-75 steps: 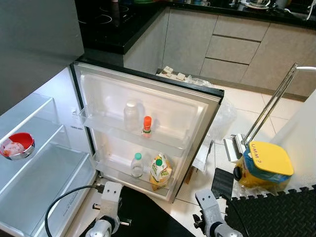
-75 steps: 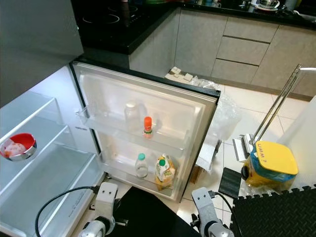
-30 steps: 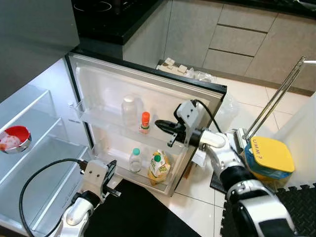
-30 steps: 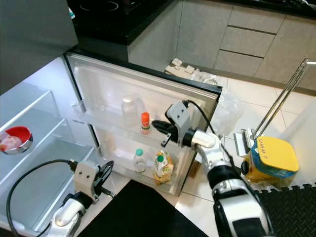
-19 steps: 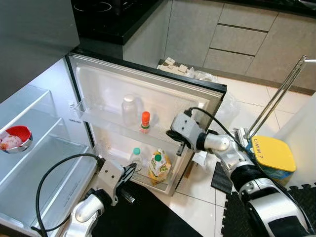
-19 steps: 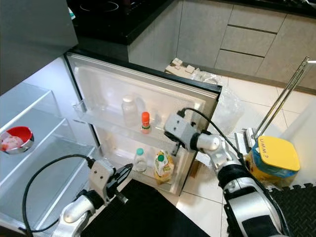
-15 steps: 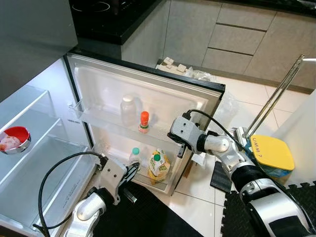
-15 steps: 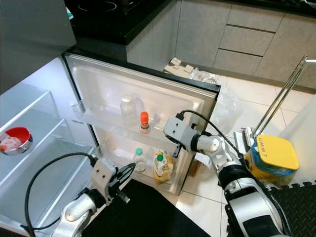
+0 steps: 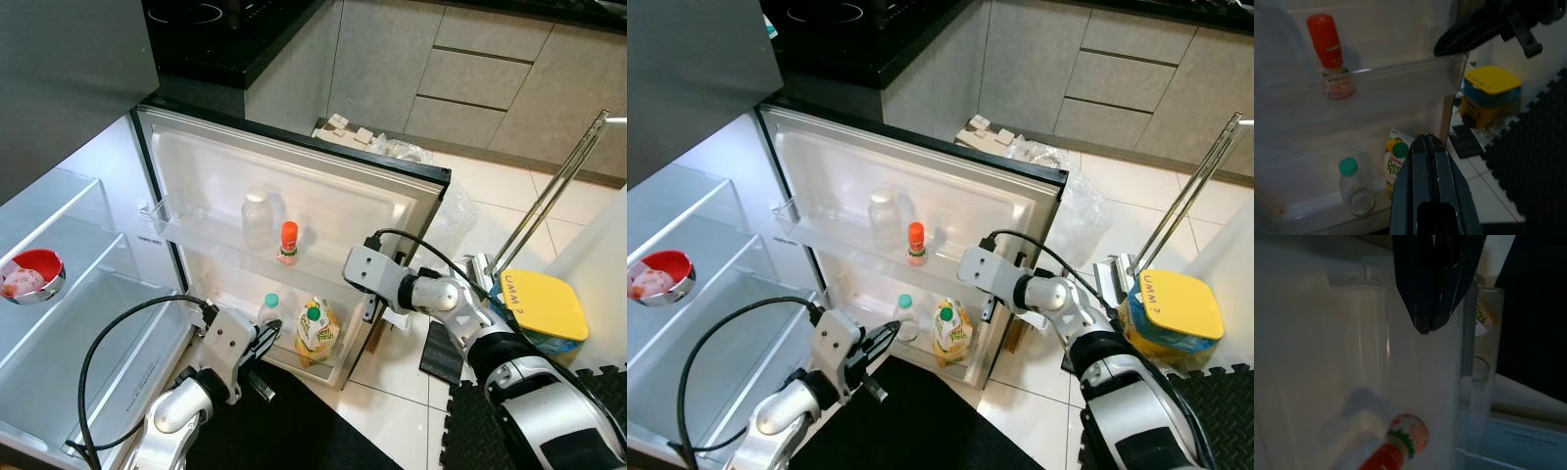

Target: Restocking fridge

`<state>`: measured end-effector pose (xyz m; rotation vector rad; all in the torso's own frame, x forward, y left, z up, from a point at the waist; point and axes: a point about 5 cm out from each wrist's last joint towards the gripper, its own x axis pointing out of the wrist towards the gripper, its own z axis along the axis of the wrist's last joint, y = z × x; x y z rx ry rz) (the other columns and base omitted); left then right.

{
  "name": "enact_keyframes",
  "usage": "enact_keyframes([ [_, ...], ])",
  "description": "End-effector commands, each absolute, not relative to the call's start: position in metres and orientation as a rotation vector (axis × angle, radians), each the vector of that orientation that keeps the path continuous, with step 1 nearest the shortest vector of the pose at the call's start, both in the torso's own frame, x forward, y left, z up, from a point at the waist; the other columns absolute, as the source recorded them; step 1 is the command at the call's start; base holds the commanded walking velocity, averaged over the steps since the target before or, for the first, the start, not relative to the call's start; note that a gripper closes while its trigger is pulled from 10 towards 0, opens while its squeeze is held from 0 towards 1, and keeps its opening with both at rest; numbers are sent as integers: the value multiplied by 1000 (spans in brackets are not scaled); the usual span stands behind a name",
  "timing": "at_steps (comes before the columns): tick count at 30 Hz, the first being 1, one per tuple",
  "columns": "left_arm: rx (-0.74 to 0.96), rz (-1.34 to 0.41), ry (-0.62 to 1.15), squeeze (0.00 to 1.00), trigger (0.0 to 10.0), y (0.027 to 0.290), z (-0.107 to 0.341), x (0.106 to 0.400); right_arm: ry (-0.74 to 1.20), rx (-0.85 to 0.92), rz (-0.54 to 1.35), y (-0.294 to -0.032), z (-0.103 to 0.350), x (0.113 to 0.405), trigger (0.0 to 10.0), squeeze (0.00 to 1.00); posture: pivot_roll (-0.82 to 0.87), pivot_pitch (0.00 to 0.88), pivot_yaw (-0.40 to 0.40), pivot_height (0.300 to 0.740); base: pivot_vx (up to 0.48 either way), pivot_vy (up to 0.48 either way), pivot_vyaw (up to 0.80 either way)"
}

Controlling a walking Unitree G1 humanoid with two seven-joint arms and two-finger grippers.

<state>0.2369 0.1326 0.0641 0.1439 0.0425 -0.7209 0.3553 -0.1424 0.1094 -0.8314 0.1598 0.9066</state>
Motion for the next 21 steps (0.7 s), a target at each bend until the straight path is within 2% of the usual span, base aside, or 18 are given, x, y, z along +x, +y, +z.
enact_keyframes([
  [1, 152, -744, 62, 0, 10000, 133, 64, 234, 276, -810, 982, -146, 85, 342, 10000, 0, -115, 85, -62, 736, 0, 0, 0],
  [9, 162, -749, 76, 0, 10000, 137, 64, 233, 281, -710, 1081, -138, 88, 338, 10000, 0, -115, 85, -61, 736, 0, 0, 0],
  [11, 167, -749, 91, 0, 10000, 141, 63, 231, 208, -559, 1133, -126, 105, 339, 10000, 0, -115, 90, -61, 736, 0, 0, 0],
  [12, 167, -749, 91, 0, 10000, 141, 63, 231, 208, -559, 1133, -126, 105, 339, 10000, 0, -115, 90, -61, 736, 0, 0, 0],
  [13, 162, -751, 106, 0, 10000, 143, 63, 228, 109, -382, 1194, -112, 130, 340, 10000, 0, -116, 92, -60, 736, 0, 0, 0],
  [14, 162, -751, 106, 0, 10000, 143, 63, 228, 109, -382, 1194, -112, 130, 340, 10000, 0, -116, 92, -60, 736, 0, 0, 0],
  [19, 169, -787, 138, 0, 10000, 142, 59, 222, -5, -177, 1440, -91, 174, 323, 10000, 0, -114, 92, -61, 736, 0, 0, 0],
  [21, 169, -787, 138, 0, 10000, 142, 59, 222, -5, -177, 1440, -91, 174, 323, 10000, 0, -114, 92, -61, 736, 0, 0, 0],
])
